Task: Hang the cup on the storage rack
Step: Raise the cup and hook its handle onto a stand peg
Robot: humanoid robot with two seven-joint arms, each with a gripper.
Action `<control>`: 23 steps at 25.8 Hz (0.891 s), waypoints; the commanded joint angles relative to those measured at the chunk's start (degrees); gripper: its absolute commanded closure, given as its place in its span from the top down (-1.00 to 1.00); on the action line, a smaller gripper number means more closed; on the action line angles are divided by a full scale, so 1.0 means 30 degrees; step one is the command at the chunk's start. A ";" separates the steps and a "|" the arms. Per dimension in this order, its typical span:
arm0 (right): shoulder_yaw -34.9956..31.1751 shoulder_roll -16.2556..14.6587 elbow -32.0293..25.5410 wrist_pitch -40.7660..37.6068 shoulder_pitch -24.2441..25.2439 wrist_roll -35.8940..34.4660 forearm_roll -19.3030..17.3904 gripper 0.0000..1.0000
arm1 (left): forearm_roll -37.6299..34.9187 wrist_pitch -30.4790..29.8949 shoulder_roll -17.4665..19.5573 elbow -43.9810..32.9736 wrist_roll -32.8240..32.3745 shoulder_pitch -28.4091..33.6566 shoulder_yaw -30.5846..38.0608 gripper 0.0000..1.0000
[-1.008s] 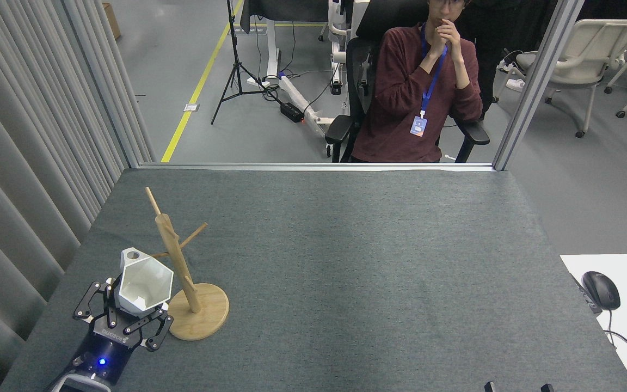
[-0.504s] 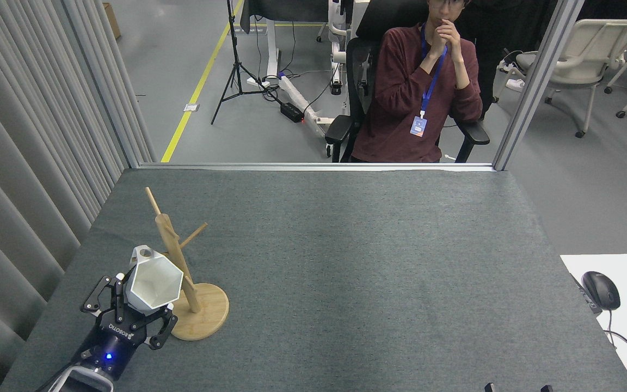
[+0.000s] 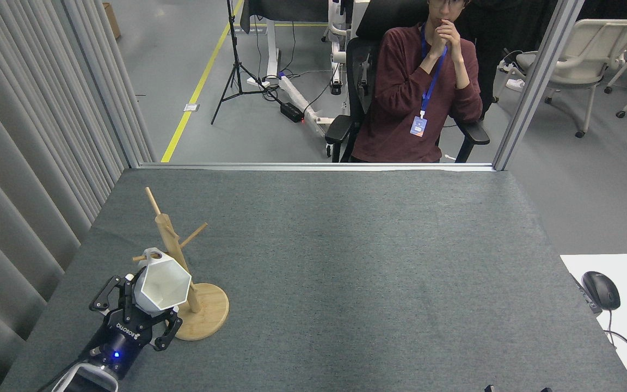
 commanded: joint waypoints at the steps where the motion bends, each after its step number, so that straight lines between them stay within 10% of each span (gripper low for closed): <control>1: 0.0000 0.0017 0.0114 -0.0020 -0.0005 -0.0082 -0.0006 0.96 | -0.0029 0.0026 -0.0012 0.0219 0.0045 -0.0270 0.0021 0.81; 23: 0.0000 0.0076 0.0114 -0.0049 -0.0034 -0.0141 -0.0006 0.96 | 0.0059 0.0026 -0.0041 0.0659 0.0514 -0.0094 0.0021 0.98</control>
